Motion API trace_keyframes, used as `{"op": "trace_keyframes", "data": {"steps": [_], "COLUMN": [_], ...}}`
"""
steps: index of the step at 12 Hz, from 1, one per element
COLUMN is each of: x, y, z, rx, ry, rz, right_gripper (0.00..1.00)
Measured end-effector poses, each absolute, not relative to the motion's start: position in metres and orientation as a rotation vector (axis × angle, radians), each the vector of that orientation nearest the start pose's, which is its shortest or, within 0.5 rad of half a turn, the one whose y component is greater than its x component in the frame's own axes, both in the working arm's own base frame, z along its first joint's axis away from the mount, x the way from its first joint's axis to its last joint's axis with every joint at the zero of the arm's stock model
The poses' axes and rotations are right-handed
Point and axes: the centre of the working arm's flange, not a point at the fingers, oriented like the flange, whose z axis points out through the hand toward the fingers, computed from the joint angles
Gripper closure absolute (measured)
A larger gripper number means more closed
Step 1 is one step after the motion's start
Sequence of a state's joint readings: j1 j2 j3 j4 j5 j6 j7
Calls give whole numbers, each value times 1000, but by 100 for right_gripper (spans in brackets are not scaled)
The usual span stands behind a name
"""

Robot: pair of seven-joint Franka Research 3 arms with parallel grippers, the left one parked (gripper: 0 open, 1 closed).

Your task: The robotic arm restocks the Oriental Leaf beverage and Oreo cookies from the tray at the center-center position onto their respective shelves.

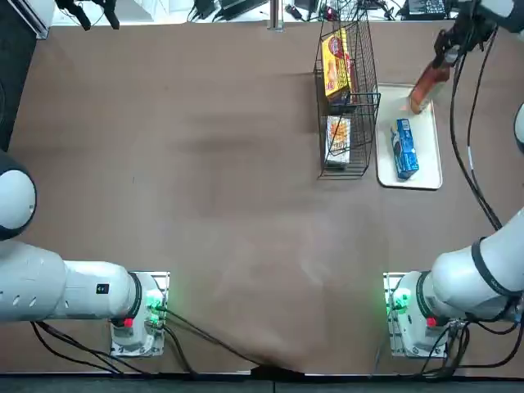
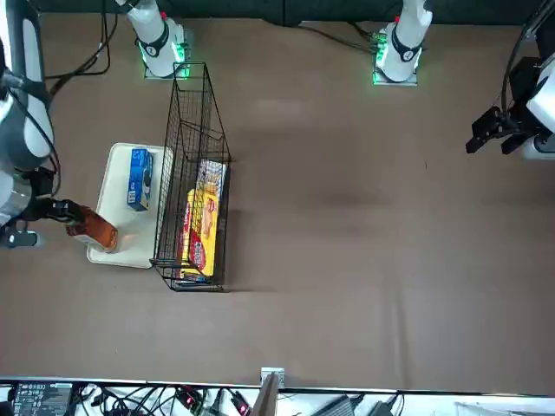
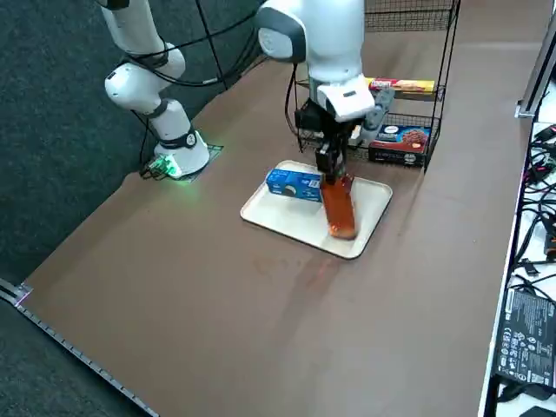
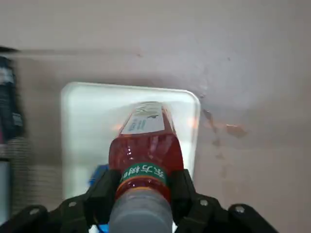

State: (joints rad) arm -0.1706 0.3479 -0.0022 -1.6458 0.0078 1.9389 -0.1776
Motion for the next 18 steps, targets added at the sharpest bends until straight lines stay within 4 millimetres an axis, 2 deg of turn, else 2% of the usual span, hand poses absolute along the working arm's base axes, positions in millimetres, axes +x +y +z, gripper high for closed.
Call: {"op": "trace_keyframes", "data": {"steps": [5,8,10,13,14,18], "x": [633,619,605,585,577,568], "y": [-100,-112,-125,-134,-133,-126], "z": [485,515,525,530,532,539], "rx": [-2953,-2808,-2714,-2617,-2560,-2431], "ry": [82,165,204,213,207,182], "rz": [-30,-48,-7,106,153,210], "right_gripper": [41,41,41,41,41,41]}}
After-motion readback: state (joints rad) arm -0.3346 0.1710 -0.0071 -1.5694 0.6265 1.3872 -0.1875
